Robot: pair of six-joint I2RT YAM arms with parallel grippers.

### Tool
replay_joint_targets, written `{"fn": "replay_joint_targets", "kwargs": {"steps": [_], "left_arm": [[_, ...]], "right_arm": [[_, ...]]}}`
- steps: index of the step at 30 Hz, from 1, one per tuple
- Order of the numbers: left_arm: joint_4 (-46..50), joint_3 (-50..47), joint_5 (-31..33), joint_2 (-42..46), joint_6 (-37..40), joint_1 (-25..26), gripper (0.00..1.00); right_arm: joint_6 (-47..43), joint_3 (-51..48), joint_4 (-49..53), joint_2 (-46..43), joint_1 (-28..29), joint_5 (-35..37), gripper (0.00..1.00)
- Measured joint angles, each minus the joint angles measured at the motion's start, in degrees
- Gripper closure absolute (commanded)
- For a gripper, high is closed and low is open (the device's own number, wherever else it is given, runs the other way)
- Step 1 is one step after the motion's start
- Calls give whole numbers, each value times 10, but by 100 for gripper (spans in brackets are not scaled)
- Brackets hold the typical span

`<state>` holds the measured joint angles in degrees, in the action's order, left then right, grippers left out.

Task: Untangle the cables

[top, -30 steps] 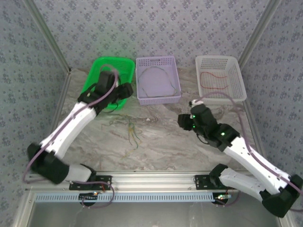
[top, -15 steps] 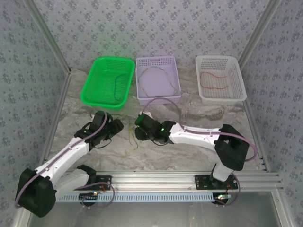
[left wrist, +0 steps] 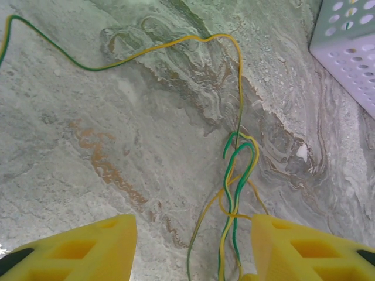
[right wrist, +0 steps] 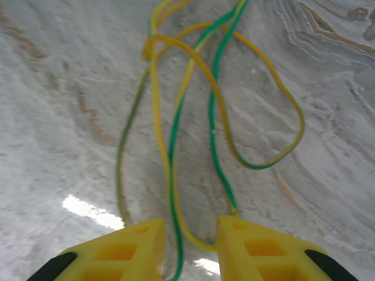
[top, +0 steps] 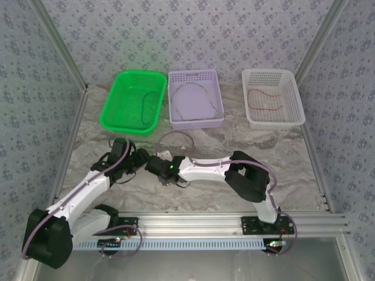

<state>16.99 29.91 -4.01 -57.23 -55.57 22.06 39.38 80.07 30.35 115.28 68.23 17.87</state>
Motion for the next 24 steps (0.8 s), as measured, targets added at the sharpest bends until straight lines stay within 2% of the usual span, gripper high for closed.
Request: {"fn": "replay_joint_targets", "kwargs": {"steps": [2, 13, 19, 21, 24], "left_arm": [[-6, -3, -6, -1, 0, 0, 46], [-20, -4, -18, -14, 0, 0, 47], [-35, -4, -27, -24, 0, 3, 44], [-40, -4, -29, -29, -1, 7, 42], [-52, -4, -33, -47, -3, 16, 41]], "right_arm": [[-1, 5, 5, 6, -3, 0, 78], [-2, 9, 8, 10, -4, 0, 81], [-1, 9, 8, 11, -5, -1, 95], [-4, 9, 8, 11, -5, 0, 95], [-14, 4, 6, 11, -6, 0, 90]]}}
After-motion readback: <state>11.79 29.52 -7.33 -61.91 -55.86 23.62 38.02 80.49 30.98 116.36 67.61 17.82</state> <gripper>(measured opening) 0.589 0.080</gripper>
